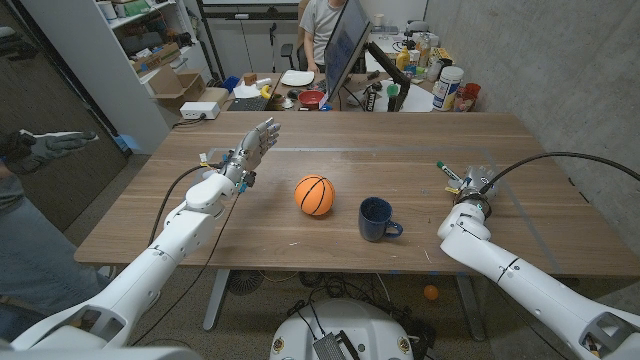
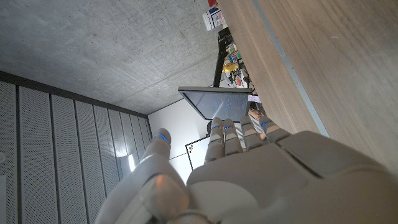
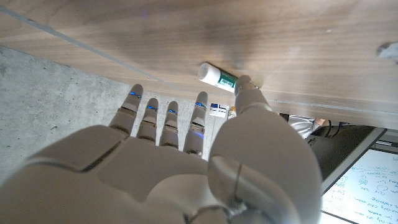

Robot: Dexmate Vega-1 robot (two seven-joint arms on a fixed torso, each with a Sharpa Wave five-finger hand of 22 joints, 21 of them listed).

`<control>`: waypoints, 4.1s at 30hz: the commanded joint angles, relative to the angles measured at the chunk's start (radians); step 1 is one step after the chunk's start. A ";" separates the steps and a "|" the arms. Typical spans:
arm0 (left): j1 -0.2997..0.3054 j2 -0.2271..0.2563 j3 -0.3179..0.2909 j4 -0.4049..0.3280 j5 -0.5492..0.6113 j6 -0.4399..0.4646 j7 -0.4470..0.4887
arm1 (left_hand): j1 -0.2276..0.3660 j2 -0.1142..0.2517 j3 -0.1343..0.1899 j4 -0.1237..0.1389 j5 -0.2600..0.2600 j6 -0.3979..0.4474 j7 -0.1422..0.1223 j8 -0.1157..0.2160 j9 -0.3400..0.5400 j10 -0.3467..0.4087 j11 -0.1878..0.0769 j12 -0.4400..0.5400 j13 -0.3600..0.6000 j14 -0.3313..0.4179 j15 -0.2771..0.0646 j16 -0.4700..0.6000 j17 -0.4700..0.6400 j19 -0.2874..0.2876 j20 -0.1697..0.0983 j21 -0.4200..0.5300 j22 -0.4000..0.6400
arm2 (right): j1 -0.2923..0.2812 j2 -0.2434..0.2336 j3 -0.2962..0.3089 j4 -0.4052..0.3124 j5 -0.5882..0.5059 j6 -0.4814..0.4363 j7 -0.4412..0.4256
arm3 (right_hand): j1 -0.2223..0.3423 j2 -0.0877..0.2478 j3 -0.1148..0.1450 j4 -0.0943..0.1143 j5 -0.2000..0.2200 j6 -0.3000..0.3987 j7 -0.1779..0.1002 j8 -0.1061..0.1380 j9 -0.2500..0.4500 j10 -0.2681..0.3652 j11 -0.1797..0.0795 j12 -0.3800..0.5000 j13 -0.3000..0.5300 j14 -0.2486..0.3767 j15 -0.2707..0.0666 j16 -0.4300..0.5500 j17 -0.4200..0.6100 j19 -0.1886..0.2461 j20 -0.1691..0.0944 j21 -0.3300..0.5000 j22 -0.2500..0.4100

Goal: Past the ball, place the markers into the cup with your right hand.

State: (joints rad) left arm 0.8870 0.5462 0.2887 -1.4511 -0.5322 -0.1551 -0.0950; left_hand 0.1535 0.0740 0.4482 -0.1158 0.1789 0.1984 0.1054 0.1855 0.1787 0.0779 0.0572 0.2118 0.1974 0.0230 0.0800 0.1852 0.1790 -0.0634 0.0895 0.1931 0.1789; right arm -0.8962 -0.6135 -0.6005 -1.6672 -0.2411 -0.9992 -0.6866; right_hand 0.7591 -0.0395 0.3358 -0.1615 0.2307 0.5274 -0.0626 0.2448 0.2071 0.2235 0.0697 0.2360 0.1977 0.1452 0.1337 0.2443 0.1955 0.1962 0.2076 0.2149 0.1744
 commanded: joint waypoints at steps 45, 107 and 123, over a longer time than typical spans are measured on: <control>0.009 -0.011 0.004 -0.014 0.007 0.008 0.021 | 0.006 -0.001 0.000 0.002 0.002 0.010 0.001 0.006 0.004 0.003 -0.005 0.001 0.003 -0.013 0.002 0.003 0.005 -0.009 0.009 0.006 0.004 | -0.056 0.012 0.076 0.015 0.063 0.147 -0.065 | 0.137 0.114 0.080 0.006 -0.031 0.541 -0.030 0.193 0.017 0.301 -0.052 0.021 -0.002 0.241 -0.063 0.045 0.008 0.218 0.010 0.007 0.003; -0.019 -0.009 0.012 0.018 0.010 -0.021 -0.013 | 0.008 0.001 0.000 0.002 0.002 0.010 0.001 0.005 0.004 -0.002 -0.002 0.000 0.003 -0.021 0.003 0.003 0.005 -0.016 0.009 0.006 0.004 | -0.251 -0.208 0.178 -0.293 -0.168 0.248 -0.105 | 0.160 0.115 0.063 0.010 -0.039 0.564 -0.035 0.185 -0.001 0.329 -0.107 -0.004 -0.001 0.259 -0.102 0.052 0.014 0.253 0.009 0.000 0.003; -0.032 -0.010 0.018 0.018 0.020 -0.016 -0.015 | 0.008 0.002 0.000 0.002 0.002 0.011 0.002 0.005 0.004 -0.002 -0.003 0.001 0.003 -0.021 0.003 0.004 0.005 -0.016 0.008 0.007 0.004 | -0.280 -0.238 0.212 -0.253 -0.271 0.423 -0.194 | 0.152 0.115 0.058 0.016 -0.036 0.559 -0.051 0.180 -0.003 0.340 -0.129 -0.006 0.000 0.274 -0.119 0.055 0.015 0.272 0.006 0.003 0.003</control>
State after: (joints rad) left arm 0.8620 0.5353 0.3034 -1.4303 -0.5201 -0.1745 -0.1103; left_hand 0.1534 0.0739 0.4482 -0.1158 0.1790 0.1984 0.1054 0.1855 0.1787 0.0779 0.0572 0.2118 0.1974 0.0096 0.0767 0.1852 0.1790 -0.0740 0.0964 0.1931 0.1789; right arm -1.1559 -0.8250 -0.4113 -1.9423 -0.4417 -0.6867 -0.8241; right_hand 0.8969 0.0468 0.3955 -0.1501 0.1853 0.9784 -0.0002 0.3756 0.2018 0.5608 -0.0503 0.2322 0.1957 0.4164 0.0227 0.2931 0.2071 0.4550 0.2124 0.2184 0.1747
